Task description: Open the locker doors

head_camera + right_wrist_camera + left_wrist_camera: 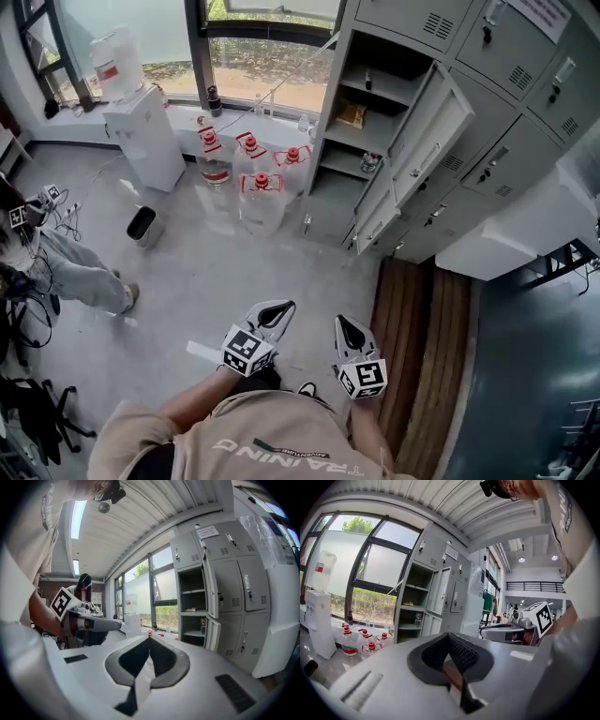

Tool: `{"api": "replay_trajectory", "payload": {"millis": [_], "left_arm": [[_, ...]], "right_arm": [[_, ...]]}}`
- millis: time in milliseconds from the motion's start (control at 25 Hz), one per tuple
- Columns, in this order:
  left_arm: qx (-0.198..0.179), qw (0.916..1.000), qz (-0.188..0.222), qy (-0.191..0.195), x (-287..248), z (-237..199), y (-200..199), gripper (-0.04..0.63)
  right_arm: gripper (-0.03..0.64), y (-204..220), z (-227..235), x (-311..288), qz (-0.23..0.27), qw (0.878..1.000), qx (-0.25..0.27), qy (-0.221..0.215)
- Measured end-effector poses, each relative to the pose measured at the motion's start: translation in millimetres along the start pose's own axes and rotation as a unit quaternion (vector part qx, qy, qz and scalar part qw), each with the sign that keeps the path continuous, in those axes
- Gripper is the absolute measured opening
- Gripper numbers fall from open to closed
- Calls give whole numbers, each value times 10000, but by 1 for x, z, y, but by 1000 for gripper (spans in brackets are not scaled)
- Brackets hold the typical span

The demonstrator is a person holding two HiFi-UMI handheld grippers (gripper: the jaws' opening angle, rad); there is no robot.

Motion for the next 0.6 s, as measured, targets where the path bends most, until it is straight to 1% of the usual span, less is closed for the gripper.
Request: {"api": "replay_trajectory", "payload": {"millis": [160, 280, 400, 480, 600], "left_arm": [[-80, 10000, 26, 20, -5, 41, 12, 6], [-104, 9998, 186, -6, -4, 85, 10, 6], [72, 9994, 332, -61, 4, 120, 6, 6], [154, 9990, 384, -161, 10, 133, 7, 6], [36, 9989, 315, -338, 28, 140, 16, 6]], "right_arm": [[11, -8, 1, 44, 174, 9998, 36, 25], [11, -9, 7, 85, 161, 9998, 63, -52], [11, -7, 18, 114, 255, 9996, -20, -131], [11, -3, 26, 124, 358, 9992, -100, -149], [11, -4, 24, 135, 485, 9986, -141, -124]]}}
Point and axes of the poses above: the fingertips, and each gripper's own axes: x backward along the fingers, z to its right, y out of its underside, the point moved 6 cm from there along x, backward along the fingers, and after that the axes turned 13 degrees about x, right-handed, at the moved point
